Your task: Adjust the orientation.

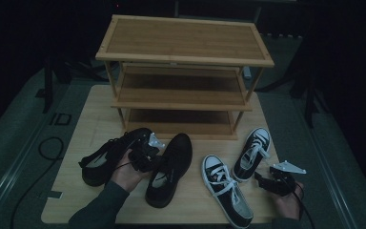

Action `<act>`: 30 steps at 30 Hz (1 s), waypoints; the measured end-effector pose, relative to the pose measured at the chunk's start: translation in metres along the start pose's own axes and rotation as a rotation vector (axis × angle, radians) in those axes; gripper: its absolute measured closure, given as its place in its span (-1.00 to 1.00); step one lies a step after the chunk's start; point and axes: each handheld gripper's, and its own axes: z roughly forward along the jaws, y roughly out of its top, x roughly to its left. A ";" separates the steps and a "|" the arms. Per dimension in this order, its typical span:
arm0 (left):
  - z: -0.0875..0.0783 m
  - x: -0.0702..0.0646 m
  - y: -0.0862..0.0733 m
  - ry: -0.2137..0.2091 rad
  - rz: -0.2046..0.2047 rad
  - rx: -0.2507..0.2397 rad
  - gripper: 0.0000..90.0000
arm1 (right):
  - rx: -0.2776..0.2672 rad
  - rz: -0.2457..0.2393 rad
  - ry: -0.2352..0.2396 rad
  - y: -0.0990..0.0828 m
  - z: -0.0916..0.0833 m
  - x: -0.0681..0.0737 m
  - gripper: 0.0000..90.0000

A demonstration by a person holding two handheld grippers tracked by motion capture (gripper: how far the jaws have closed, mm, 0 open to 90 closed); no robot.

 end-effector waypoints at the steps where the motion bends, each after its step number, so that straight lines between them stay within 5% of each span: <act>1: 0.000 0.000 0.000 0.005 0.003 0.002 0.80 | 0.000 0.000 0.000 0.000 0.000 0.000 -0.38; 4: 0.006 -0.004 0.002 0.039 0.022 0.023 0.61 | 0.000 0.000 0.000 0.000 0.000 0.000 -0.38; 10: 0.010 -0.006 0.002 0.057 0.030 0.033 0.87 | 0.000 0.000 0.001 0.000 0.000 0.000 -0.38; 25: -0.008 0.013 -0.024 -0.002 -0.012 0.014 0.91 | 0.000 -0.001 0.002 0.000 0.000 0.000 -0.38; 30: -0.016 0.019 -0.034 0.007 -0.016 0.023 0.91 | 0.000 -0.001 0.002 0.000 0.000 0.000 -0.38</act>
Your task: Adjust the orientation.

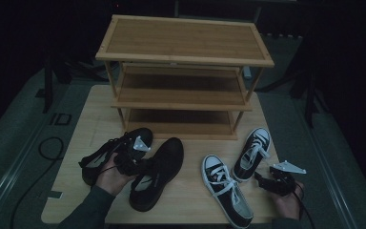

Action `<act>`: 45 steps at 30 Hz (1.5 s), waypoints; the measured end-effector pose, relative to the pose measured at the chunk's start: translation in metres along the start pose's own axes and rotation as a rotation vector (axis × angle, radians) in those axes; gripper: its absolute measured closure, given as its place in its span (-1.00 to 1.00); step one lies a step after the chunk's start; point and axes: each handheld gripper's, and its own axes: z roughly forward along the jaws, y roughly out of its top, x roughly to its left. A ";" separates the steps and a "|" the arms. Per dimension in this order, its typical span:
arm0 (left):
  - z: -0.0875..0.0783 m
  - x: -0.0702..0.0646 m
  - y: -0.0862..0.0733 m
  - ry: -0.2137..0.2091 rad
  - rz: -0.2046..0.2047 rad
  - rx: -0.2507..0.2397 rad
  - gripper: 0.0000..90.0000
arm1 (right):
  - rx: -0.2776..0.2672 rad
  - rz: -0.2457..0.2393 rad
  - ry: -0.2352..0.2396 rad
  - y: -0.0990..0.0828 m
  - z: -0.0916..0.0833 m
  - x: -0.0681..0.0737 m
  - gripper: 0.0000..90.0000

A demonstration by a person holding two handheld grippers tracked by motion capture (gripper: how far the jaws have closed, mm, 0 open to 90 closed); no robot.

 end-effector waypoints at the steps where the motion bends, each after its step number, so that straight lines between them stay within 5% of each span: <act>1: -0.001 0.001 -0.001 0.001 -0.003 0.002 0.91 | 0.000 0.000 0.000 0.000 0.000 0.000 -0.38; 12: -0.015 0.018 -0.022 0.031 -0.039 0.000 0.91 | 0.000 0.000 0.000 0.000 0.000 0.000 -0.38; 45: -0.043 0.051 -0.053 0.051 -0.064 0.032 0.91 | 0.000 0.000 -0.002 0.000 0.000 0.000 -0.38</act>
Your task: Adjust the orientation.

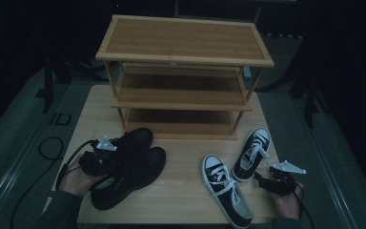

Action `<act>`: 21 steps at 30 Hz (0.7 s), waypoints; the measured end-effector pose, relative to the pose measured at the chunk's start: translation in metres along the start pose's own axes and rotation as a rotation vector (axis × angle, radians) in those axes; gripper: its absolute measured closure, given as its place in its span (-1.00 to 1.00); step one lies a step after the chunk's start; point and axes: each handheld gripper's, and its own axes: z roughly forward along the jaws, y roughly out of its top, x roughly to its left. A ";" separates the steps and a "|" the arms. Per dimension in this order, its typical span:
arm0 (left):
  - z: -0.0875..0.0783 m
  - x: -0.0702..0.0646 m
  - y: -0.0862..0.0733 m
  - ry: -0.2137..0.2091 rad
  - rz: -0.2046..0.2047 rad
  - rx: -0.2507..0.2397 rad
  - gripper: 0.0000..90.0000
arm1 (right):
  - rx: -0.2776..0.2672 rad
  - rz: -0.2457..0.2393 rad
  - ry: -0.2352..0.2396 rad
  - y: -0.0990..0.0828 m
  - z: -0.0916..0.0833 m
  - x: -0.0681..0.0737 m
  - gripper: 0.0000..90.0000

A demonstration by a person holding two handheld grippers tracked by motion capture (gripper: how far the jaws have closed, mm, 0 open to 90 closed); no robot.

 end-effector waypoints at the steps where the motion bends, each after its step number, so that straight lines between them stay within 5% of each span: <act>1: 0.000 0.001 -0.001 -0.002 -0.002 -0.002 0.90 | 0.000 0.000 0.000 0.000 0.000 0.000 -0.38; 6: -0.001 0.001 -0.002 -0.005 0.006 0.000 0.84 | 0.000 0.000 -0.001 0.000 0.000 0.000 -0.38; 13: -0.014 -0.001 -0.001 0.023 -0.012 -0.034 0.38 | 0.000 0.000 -0.001 0.000 0.000 0.000 -0.38; 21: -0.029 0.000 -0.001 0.060 -0.030 -0.080 0.08 | 0.000 0.000 -0.001 0.000 0.000 0.000 -0.38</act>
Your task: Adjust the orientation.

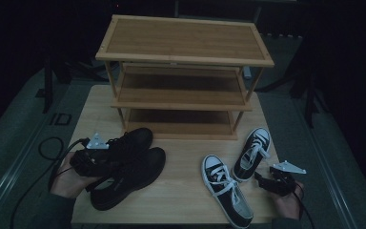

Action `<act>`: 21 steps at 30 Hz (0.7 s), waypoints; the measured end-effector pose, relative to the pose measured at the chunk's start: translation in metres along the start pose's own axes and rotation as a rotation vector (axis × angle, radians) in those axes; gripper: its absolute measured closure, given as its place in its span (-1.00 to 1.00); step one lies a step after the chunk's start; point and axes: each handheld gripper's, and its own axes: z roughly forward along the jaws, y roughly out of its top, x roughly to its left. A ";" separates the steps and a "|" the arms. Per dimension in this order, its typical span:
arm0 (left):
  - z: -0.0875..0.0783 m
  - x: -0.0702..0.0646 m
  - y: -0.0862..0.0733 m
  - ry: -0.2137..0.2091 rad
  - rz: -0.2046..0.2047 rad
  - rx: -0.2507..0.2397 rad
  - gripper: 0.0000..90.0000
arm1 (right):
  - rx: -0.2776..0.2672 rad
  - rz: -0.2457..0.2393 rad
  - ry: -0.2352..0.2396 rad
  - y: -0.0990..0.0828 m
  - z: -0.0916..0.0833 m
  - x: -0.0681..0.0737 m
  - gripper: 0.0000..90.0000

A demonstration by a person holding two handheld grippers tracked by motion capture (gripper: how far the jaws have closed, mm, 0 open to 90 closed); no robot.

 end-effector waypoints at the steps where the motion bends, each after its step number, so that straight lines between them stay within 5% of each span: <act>1: -0.001 0.001 0.001 0.006 -0.005 -0.003 0.03 | 0.000 0.000 0.000 0.000 0.000 0.000 -0.38; 9: -0.001 0.008 0.001 0.014 -0.013 0.005 -0.20 | 0.000 0.000 0.000 0.000 0.000 0.000 -0.38; 21: 0.004 0.016 -0.007 -0.049 -0.005 0.010 -0.33 | 0.000 0.000 0.001 0.000 0.000 0.000 -0.38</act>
